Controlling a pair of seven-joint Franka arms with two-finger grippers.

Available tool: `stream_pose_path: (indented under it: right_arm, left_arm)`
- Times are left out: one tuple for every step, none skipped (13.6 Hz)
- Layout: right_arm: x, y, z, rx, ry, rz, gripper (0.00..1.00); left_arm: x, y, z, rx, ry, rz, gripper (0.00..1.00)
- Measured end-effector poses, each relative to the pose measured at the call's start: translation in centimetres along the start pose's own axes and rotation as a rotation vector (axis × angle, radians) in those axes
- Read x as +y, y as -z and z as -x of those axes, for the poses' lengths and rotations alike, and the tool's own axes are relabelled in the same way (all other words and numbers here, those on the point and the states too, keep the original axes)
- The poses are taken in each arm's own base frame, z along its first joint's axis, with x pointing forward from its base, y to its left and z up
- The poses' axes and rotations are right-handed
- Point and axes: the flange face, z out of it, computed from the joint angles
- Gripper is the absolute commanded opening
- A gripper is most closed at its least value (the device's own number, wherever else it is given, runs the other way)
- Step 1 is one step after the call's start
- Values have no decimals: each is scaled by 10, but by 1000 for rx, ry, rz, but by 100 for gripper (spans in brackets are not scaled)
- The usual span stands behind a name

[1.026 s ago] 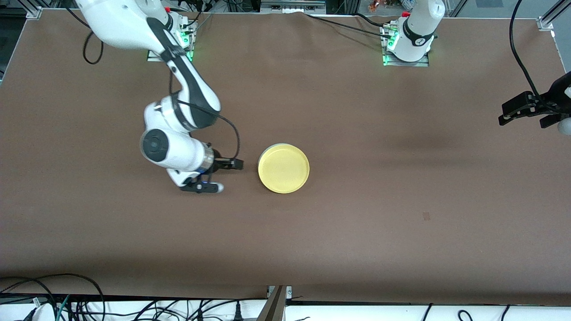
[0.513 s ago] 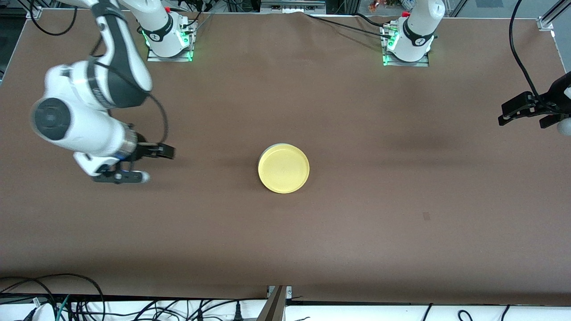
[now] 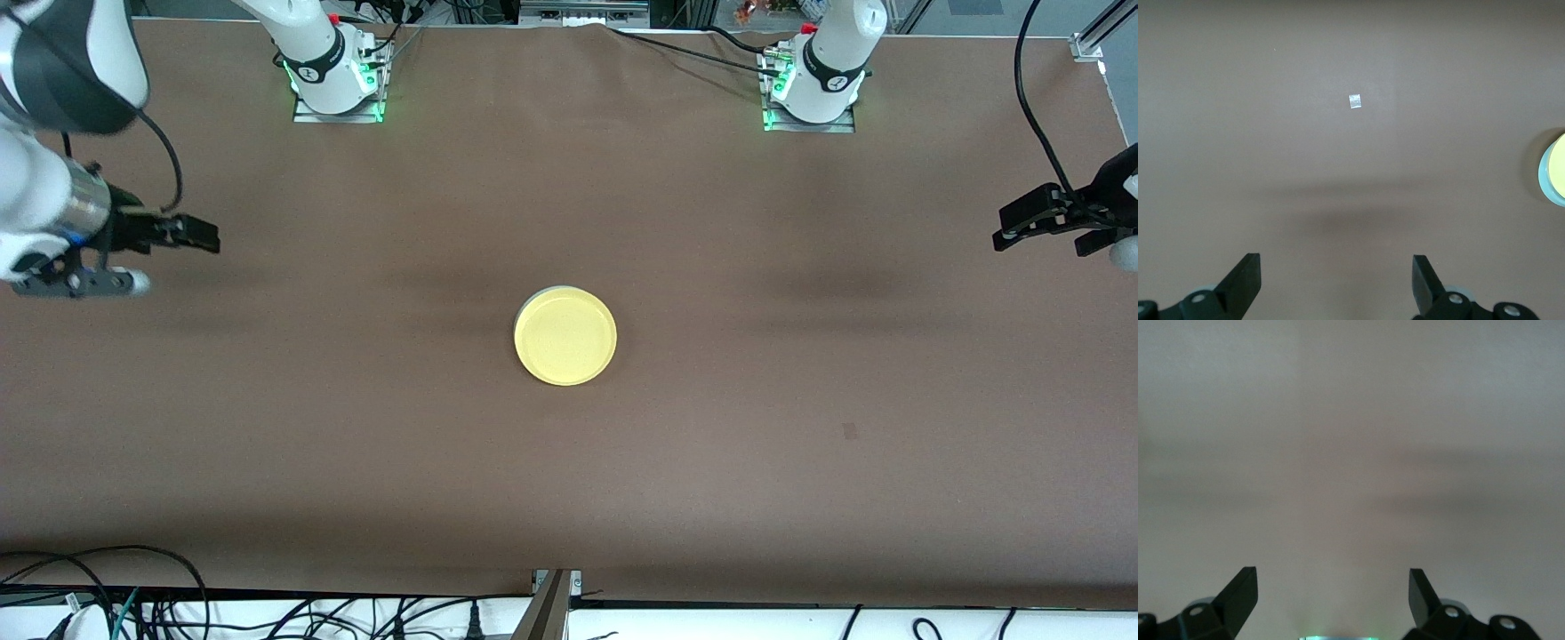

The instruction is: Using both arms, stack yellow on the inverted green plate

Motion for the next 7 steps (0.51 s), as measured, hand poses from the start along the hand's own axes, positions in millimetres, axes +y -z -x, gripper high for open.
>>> stream_pose_path:
  right_arm:
    - [9, 8, 14, 13, -15, -6, 100]
    - [16, 15, 23, 28, -29, -9, 100]
    - [21, 19, 28, 39, -39, -11, 100]
    - [25, 21, 28, 47, -46, -11, 100]
    - [26, 20, 27, 53, -51, -12, 100]
    - [27, 20, 27, 54, -54, -12, 100]
    - [27, 21, 27, 60, -54, -12, 100]
  left_arm:
    - [0, 0, 0, 0, 0, 0, 100]
    - [0, 0, 0, 0, 0, 0, 100]
    - [0, 0, 0, -1, 0, 0, 100]
    - [0, 0, 0, 0, 0, 0, 100]
    - [0, 0, 0, 0, 0, 0, 100]
    - [0, 0, 0, 0, 0, 0, 100]
    - [0, 0, 0, 0, 0, 0, 100]
